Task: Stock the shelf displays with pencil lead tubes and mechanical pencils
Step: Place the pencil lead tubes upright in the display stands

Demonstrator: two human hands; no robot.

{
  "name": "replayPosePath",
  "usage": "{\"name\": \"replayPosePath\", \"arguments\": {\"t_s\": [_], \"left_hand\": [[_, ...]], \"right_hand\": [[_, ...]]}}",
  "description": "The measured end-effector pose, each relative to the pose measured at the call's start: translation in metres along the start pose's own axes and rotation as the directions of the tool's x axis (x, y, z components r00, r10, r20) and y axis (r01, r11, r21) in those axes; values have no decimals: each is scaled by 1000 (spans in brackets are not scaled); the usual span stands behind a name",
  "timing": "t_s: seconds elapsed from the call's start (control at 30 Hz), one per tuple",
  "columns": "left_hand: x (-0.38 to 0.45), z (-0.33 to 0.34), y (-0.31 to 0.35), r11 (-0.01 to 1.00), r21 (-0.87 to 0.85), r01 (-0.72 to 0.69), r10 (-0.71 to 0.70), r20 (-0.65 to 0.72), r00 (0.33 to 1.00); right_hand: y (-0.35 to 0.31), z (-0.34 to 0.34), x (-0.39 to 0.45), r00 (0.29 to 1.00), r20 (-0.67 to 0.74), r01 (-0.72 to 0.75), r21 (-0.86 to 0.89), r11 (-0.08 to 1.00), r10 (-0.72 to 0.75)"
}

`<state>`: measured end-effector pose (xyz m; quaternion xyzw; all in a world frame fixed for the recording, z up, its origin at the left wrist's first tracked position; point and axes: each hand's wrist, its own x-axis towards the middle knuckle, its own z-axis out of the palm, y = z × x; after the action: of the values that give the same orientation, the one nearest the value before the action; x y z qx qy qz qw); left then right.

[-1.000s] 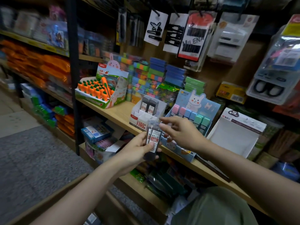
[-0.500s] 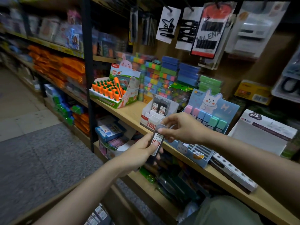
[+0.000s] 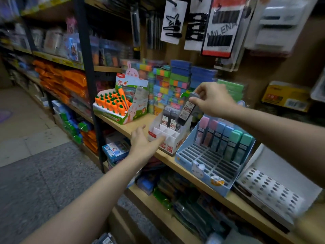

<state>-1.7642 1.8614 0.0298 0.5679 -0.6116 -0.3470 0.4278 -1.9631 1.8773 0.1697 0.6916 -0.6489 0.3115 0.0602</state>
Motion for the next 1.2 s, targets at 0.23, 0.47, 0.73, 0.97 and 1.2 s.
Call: {"name": "replayPosePath", "arguments": {"t_s": [0.23, 0.47, 0.73, 0.97, 1.2], "left_hand": [[19, 22, -1, 972, -228, 51, -54, -7, 998], [19, 29, -13, 946, -324, 25, -29, -9, 1000], [19, 28, -16, 945, -325, 30, -32, -2, 999], [18, 28, -16, 947, -319, 40, -43, 0, 999], [7, 22, -3, 961, -275, 30, -40, -30, 999]], "right_hand": [[5, 26, 14, 996, 92, 17, -145, 989, -3], [0, 53, 19, 985, 172, 9, -217, 976, 29], [13, 64, 17, 994, 76, -58, -177, 983, 72], [16, 71, 2, 999, 35, 9, -284, 959, 1], [7, 64, -8, 997, 40, -50, -293, 955, 64]]}}
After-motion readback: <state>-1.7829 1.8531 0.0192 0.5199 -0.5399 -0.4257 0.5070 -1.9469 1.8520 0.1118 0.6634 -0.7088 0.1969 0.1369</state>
